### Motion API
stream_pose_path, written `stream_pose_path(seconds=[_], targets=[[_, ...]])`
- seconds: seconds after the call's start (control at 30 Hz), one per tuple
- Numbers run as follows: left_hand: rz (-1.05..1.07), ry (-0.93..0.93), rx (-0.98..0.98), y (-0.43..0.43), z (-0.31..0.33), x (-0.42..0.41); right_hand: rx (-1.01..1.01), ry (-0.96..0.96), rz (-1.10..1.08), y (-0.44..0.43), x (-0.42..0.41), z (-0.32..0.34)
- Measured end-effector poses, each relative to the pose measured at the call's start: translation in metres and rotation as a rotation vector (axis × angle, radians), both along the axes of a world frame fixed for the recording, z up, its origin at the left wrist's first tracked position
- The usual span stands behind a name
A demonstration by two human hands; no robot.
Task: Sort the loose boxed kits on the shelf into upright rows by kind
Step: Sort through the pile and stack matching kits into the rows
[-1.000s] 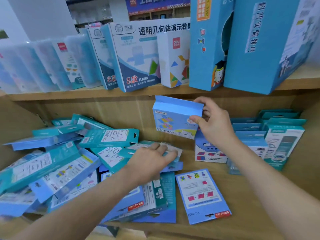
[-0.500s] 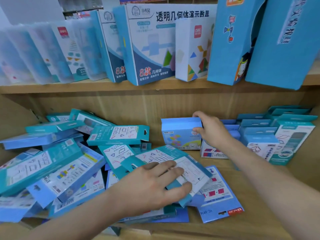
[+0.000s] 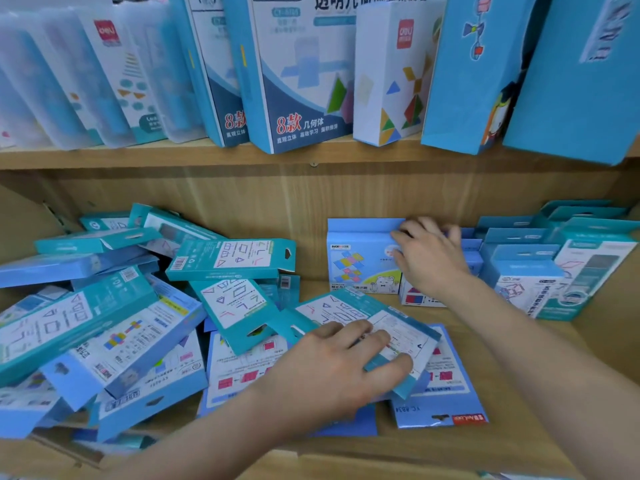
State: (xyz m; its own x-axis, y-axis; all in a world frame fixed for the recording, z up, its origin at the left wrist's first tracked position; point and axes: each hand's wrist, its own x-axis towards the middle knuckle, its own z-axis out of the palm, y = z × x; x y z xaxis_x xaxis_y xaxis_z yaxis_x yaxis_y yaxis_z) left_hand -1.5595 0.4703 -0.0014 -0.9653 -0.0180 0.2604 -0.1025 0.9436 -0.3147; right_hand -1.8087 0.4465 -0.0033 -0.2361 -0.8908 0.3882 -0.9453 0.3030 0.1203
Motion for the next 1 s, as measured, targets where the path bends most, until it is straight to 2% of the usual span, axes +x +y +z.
stream_pose_path(seconds=[0.07,0.13,0.2,0.3,0.37,0.43,0.53,0.7,0.77,0.9,0.93,1.0], targets=[[0.055,-0.114,0.056,-0.002,-0.003,0.000,0.047,-0.013,0.011,0.002,0.002,0.005],[0.090,-0.152,0.094,-0.003,-0.008,-0.002,0.060,-0.126,0.051,0.012,0.005,0.008],[0.095,-0.154,0.117,-0.006,-0.013,-0.003,0.031,-0.401,0.115,0.029,0.010,0.013],[0.081,-0.130,0.176,-0.009,-0.018,-0.001,-0.007,-0.932,0.241,0.070,0.022,0.015],[0.112,-0.144,0.193,-0.011,-0.013,-0.001,-0.020,-1.126,0.297,0.100,0.035,0.010],[0.173,-0.147,0.241,-0.018,-0.007,-0.001,-0.011,-1.140,0.316,0.122,0.048,-0.002],[0.254,-0.186,0.452,-0.032,0.000,0.002,0.001,-1.017,0.305,0.133,0.067,-0.026],[0.251,-0.197,0.776,-0.062,0.020,0.014,-0.098,-0.839,0.210,0.130,0.085,-0.040],[0.325,-0.175,0.808,-0.077,0.018,0.021,-0.113,-0.819,0.179,0.128,0.088,-0.041],[0.498,0.182,0.736,-0.095,0.006,0.025,-0.150,-0.788,0.115,0.125,0.096,-0.047],[0.525,0.168,0.740,-0.099,0.006,0.025,-0.164,-0.789,0.105,0.125,0.098,-0.048],[0.556,0.002,0.741,-0.103,0.010,0.025,-0.185,-0.794,0.097,0.124,0.100,-0.050]])
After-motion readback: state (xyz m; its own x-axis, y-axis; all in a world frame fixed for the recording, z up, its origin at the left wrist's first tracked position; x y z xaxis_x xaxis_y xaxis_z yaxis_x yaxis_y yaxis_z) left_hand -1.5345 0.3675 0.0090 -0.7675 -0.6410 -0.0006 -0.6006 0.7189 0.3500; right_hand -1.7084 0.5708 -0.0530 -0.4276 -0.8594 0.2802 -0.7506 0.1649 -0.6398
